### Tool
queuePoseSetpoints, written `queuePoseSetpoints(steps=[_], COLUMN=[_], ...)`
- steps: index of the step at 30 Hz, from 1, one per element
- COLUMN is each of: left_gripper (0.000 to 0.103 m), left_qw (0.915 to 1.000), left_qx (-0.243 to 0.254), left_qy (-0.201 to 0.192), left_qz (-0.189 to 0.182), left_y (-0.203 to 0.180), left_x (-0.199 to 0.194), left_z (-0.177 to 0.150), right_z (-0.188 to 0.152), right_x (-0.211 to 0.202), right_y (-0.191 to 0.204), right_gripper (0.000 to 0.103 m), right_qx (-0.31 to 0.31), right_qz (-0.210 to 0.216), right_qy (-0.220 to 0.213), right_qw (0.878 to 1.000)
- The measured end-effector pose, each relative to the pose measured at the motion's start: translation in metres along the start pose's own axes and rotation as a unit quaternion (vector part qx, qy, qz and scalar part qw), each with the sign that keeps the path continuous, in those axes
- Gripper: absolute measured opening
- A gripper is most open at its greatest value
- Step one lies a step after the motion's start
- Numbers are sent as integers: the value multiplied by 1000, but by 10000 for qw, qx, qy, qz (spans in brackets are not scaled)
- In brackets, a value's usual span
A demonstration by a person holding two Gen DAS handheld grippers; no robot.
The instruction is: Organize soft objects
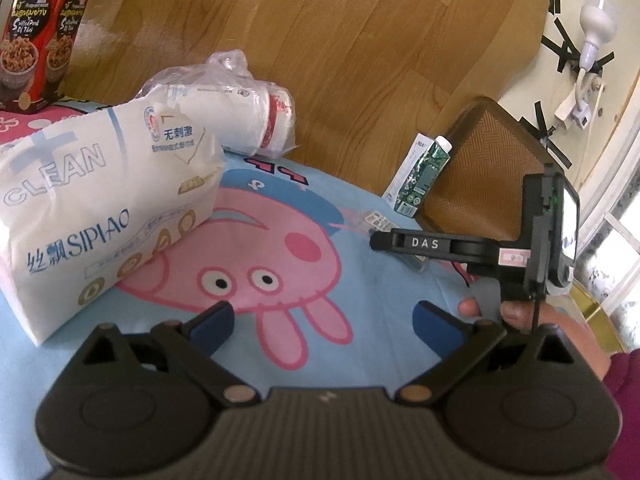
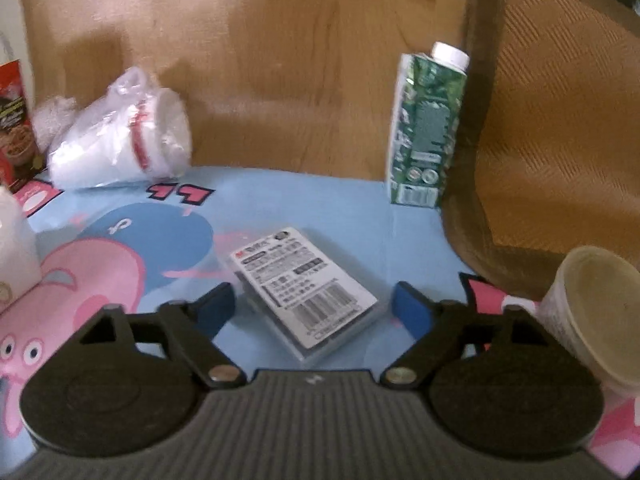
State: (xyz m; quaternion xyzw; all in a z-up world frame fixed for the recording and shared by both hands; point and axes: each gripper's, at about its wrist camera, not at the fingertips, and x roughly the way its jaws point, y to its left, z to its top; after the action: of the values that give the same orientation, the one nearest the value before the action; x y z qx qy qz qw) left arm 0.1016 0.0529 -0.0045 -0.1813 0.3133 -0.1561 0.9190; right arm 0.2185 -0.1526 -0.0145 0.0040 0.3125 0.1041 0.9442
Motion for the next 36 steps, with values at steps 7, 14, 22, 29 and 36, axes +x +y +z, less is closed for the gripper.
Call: queuePoseSetpoints(steps=[7, 14, 22, 29, 36], left_gripper=[102, 102, 103, 103, 103], left_qw=[10000, 10000, 10000, 9999, 9999], left_qx=[-14, 33, 54, 77, 83], left_qy=[-7, 5, 11, 19, 19], left_qz=[35, 63, 72, 88, 95], left_y=[1, 1, 1, 1, 0], left_x=[1, 2, 2, 2, 2], left_z=[0, 0, 0, -1, -1], right_z=[-6, -20, -43, -77, -107], right_x=[-14, -26, -57, -100, -133], right_y=[-2, 5, 20, 27, 29], right_gripper=[78, 78, 78, 78, 78], right_qx=[3, -53, -160, -311, -344], right_qz=[-20, 10, 124, 285, 386], right_qy=[-16, -29, -115, -204, -384], right_qw=[10000, 10000, 9997, 9989, 9979])
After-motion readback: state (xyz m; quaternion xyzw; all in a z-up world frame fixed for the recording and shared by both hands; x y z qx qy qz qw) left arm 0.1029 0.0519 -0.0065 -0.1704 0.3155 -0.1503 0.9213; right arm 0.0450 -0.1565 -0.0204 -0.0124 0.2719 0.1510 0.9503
